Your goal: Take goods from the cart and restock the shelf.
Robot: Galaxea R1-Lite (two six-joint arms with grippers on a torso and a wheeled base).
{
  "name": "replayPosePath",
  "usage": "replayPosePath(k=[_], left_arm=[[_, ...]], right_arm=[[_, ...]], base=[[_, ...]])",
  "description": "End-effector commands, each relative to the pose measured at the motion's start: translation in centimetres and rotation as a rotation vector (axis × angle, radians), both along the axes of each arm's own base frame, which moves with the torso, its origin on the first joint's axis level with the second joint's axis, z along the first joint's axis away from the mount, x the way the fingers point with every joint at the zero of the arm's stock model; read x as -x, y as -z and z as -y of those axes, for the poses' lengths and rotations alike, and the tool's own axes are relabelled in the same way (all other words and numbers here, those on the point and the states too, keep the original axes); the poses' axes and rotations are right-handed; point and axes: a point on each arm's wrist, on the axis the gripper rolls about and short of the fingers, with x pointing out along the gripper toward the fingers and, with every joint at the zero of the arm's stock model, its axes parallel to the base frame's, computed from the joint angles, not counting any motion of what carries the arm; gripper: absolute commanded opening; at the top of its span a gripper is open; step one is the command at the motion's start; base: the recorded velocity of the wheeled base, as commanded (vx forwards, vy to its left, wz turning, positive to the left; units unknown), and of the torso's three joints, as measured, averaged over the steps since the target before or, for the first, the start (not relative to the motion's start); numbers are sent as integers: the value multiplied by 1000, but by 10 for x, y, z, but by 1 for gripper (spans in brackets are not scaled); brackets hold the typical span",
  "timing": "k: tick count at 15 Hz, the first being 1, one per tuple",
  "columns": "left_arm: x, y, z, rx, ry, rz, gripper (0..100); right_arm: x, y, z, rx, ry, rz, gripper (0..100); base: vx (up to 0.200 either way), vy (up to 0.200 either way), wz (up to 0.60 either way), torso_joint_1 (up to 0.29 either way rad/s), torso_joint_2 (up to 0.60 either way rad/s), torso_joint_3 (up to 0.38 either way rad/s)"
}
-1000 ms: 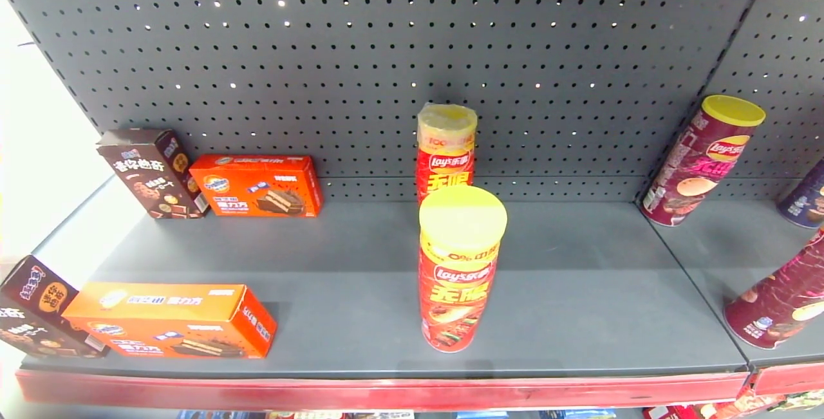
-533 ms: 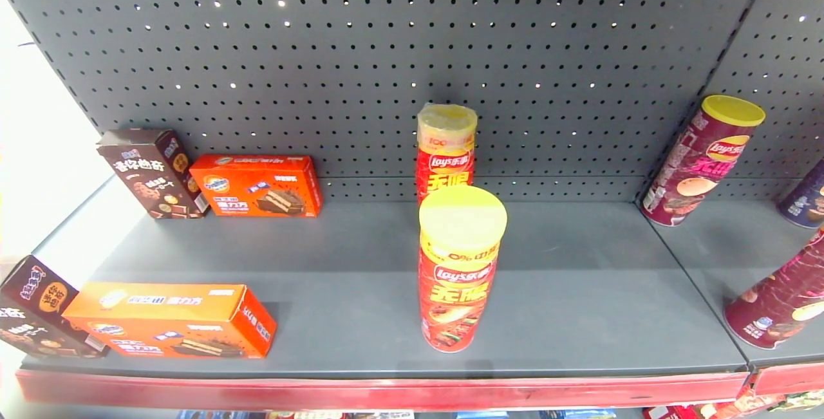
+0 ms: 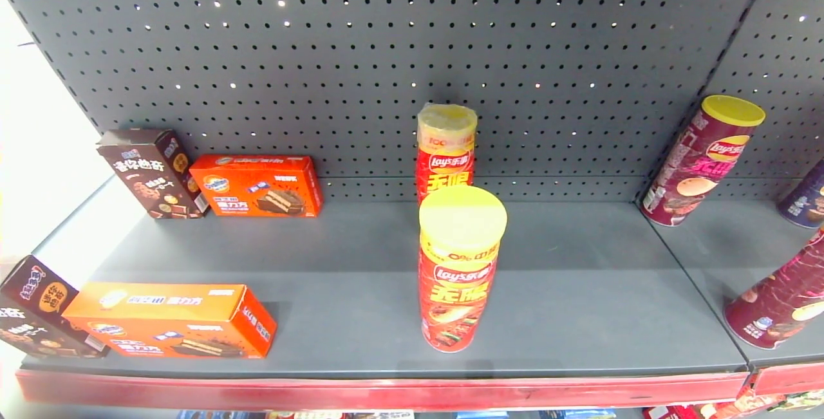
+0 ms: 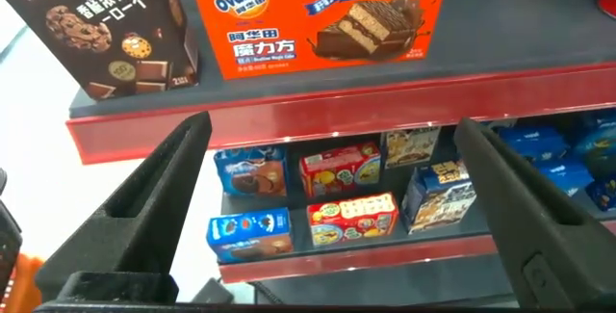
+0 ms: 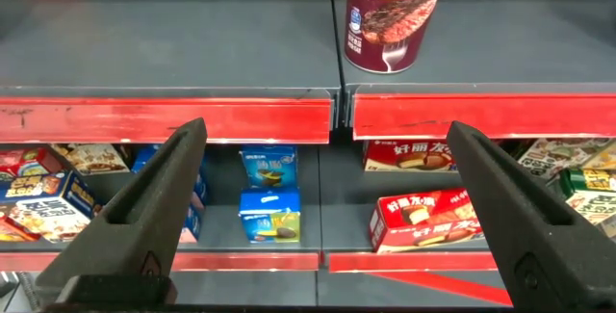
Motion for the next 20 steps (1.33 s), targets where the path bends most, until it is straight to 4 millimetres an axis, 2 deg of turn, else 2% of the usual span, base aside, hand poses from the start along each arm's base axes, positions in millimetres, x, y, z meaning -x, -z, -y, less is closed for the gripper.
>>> replayPosePath(k=[1, 2, 8, 10, 20], left_arm=[[0, 0, 0, -2, 1, -1, 100], [0, 0, 0, 2, 0, -2, 100], [0, 0, 0, 9, -5, -2, 100], [0, 0, 0, 9, -5, -2, 100], [0, 0, 0, 13, -6, -2, 100]], right_arm=[[0, 0, 0, 2, -2, -3, 100], [0, 0, 0, 2, -2, -1, 100], [0, 0, 0, 0, -2, -1, 100], [0, 0, 0, 0, -2, -1, 100], [0, 0, 0, 0, -2, -1, 100]], base=[[0, 0, 0, 0, 0, 0], [-200, 0, 0, 2, 2, 2], [0, 0, 0, 0, 0, 0], [-200, 0, 0, 0, 2, 9], [0, 0, 0, 0, 0, 0]])
